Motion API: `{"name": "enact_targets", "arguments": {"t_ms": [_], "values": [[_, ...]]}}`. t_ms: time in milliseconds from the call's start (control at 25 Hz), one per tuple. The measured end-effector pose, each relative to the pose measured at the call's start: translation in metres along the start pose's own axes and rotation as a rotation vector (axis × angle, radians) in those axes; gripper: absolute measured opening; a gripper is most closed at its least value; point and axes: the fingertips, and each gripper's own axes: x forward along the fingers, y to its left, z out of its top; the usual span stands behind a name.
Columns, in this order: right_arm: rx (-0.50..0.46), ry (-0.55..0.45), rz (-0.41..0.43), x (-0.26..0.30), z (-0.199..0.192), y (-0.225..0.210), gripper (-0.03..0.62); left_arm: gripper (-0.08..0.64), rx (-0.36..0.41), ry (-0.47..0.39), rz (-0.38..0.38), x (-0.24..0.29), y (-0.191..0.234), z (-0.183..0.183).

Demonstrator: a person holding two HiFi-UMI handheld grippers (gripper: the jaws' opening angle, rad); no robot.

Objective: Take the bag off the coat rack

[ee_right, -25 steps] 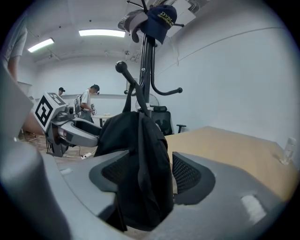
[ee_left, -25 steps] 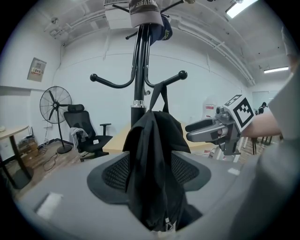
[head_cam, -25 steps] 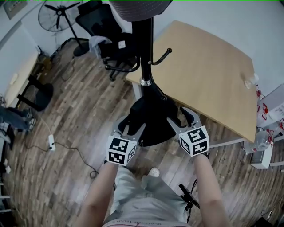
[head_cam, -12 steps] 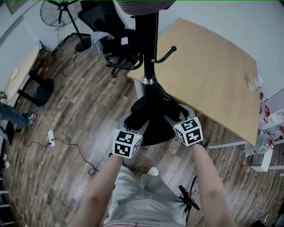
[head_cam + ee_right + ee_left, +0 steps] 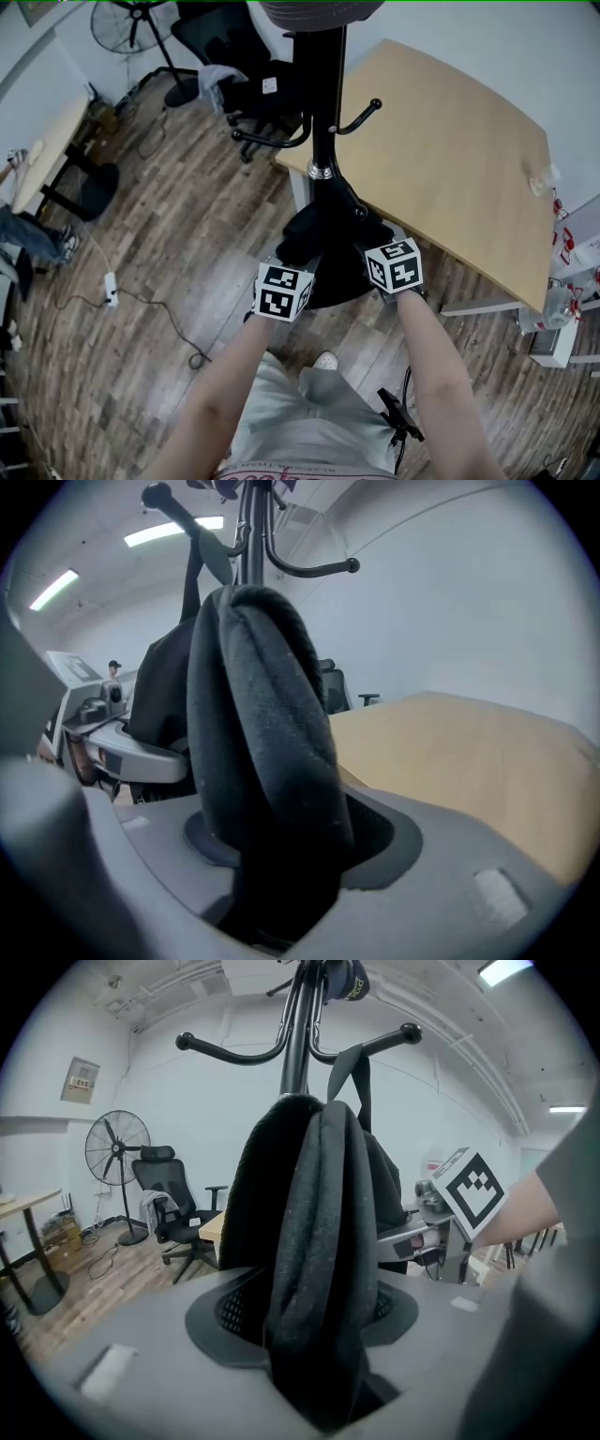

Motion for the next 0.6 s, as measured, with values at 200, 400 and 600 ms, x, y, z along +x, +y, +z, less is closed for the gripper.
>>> {"name": "enact_targets", "arguments": {"t_ms": [200, 400, 600], "values": [[0.035, -0.024, -0.014, -0.005, 0.001, 0.0, 0.156, 0.13, -0.048, 0.003, 0.039, 0.001, 0.01, 0.001], [0.018, -0.029, -0.018, -0.015, -0.001, 0.012, 0.06, 0.094, -0.114, 0.016, 0.026, -0.004, 0.011, 0.003], [0.031, -0.028, -0.023, -0.029, -0.001, 0.017, 0.041, 0.086, -0.153, 0.002, 0.006, -0.012, 0.002, 0.01]]}}
